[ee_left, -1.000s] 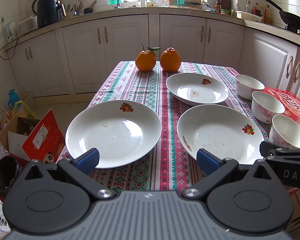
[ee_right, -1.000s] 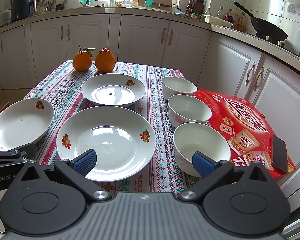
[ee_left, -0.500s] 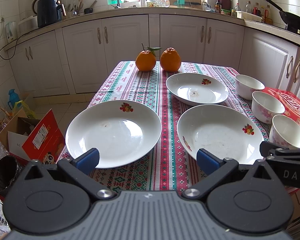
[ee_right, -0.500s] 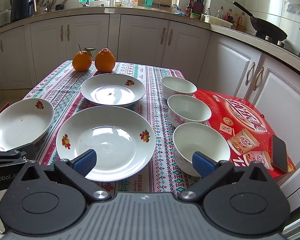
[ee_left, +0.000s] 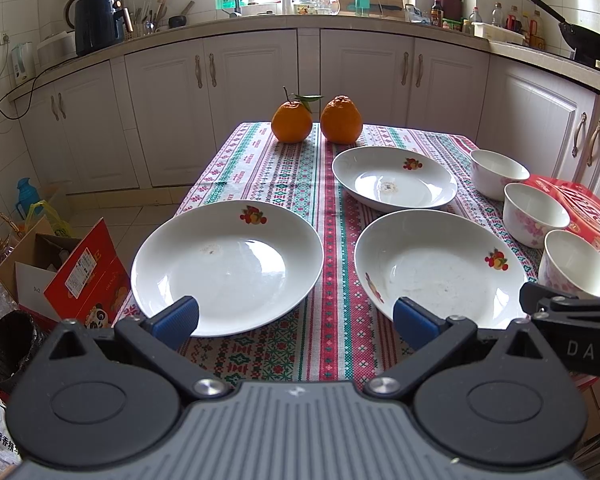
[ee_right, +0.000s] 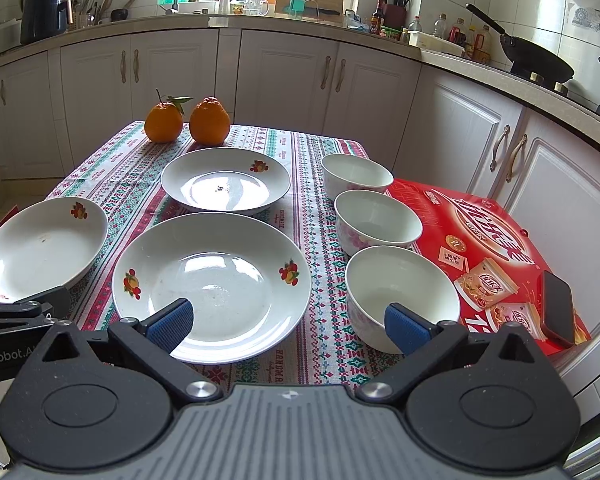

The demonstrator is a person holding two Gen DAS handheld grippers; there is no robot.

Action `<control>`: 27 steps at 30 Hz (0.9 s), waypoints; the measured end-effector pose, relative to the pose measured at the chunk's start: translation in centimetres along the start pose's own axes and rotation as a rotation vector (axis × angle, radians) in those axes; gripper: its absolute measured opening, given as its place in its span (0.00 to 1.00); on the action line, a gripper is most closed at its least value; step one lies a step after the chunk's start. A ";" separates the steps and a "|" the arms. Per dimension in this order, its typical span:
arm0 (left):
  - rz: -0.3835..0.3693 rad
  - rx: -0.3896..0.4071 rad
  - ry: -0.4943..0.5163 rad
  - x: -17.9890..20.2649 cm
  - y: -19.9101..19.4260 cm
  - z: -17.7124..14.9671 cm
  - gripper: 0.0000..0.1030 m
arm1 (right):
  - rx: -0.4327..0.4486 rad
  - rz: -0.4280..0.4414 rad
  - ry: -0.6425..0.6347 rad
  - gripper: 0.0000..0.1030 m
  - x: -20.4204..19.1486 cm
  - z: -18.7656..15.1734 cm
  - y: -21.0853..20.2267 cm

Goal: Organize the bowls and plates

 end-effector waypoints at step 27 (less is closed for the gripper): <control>0.037 -0.002 0.055 -4.5 1.7 -0.4 1.00 | 0.109 0.249 -0.085 1.00 -2.6 5.7 0.6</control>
Point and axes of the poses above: each gripper's, at about its wrist camera, not at the fingertips, and y roughly the way its jaws point, x to its right, z to its top, the point moved 7 cm from there along y, roughly the way its jaws point, and after that the axes turned 7 degrees about y, right-handed, at the moved point
